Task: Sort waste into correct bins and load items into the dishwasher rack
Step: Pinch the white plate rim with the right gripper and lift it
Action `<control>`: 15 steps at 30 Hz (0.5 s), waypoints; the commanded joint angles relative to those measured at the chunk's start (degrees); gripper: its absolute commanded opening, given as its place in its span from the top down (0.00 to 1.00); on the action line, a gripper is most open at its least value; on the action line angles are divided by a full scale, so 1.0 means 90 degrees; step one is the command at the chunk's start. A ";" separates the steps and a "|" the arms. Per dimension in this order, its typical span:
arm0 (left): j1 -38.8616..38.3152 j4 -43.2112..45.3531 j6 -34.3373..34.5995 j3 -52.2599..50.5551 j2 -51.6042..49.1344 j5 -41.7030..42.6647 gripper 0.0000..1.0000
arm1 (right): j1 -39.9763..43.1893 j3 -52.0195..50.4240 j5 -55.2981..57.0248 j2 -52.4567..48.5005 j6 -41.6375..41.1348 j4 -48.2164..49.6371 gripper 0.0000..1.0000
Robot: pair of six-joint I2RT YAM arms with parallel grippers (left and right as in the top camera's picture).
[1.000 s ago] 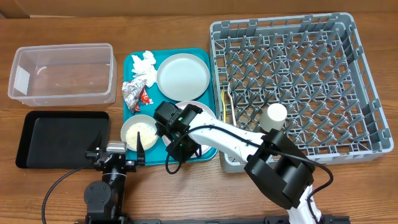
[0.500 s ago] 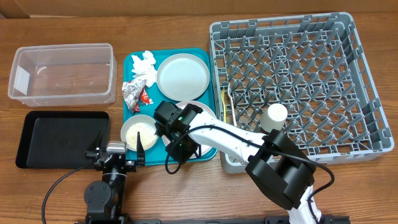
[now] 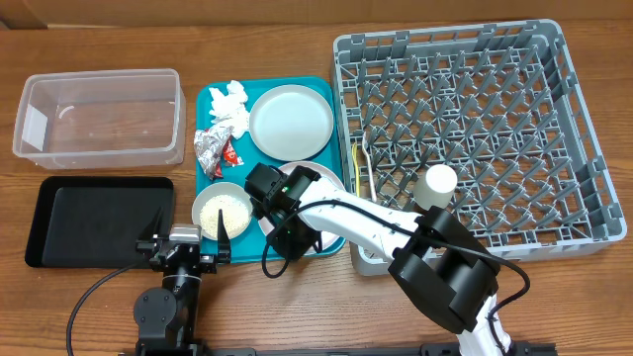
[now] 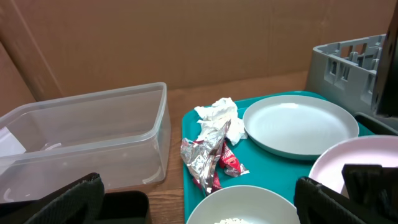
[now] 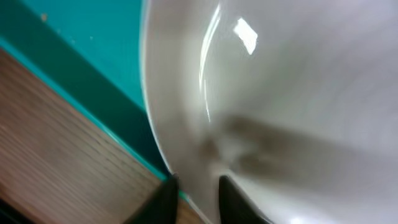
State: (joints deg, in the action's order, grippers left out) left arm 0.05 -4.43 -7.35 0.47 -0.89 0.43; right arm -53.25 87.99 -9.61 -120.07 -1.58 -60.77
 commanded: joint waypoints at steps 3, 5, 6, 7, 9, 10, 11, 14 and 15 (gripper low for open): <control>0.0034 -0.0005 0.0109 -0.0017 0.0022 -0.0024 0.00 | -0.0061 0.0155 -0.0085 -0.0007 0.0216 0.0075 0.64; 0.0034 -0.0005 0.0109 -0.0017 0.0022 -0.0024 0.00 | -0.0078 0.0155 -0.0083 -0.0007 0.0231 0.0095 0.63; 0.0034 -0.0005 0.0109 -0.0017 0.0022 -0.0024 0.00 | -0.0078 0.0155 -0.0083 -0.0007 0.0231 0.0126 0.63; 0.0034 -0.0005 0.0109 -0.0017 0.0022 -0.0024 0.00 | -0.0078 0.0155 -0.0083 -0.0007 0.0231 0.0158 0.63; 0.0034 -0.0005 0.0109 -0.0017 0.0022 -0.0024 0.00 | -0.0078 0.0155 -0.0083 -0.0007 0.0231 0.0253 0.63; 0.0034 -0.0005 0.0109 -0.0017 0.0022 -0.0024 0.00 | -0.0078 0.0153 -0.0075 -0.0007 0.0231 0.0328 0.63; 0.0034 -0.0005 0.0109 -0.0017 0.0022 -0.0024 0.00 | -0.0078 0.0151 -0.0075 -0.0007 0.0231 0.0410 0.63; 0.0034 -0.0005 0.0109 -0.0017 0.0022 -0.0024 0.00 | -0.0080 0.0148 -0.0083 -0.0007 0.0226 0.0580 0.67; 0.0034 -0.0005 0.0109 -0.0017 0.0022 -0.0024 0.00 | -0.0090 0.0148 -0.0083 -0.0007 0.0226 0.0614 0.69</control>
State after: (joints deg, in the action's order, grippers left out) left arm 0.05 -4.43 -7.35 0.47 -0.89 0.43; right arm -53.45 88.01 -10.13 -120.07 0.19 -55.88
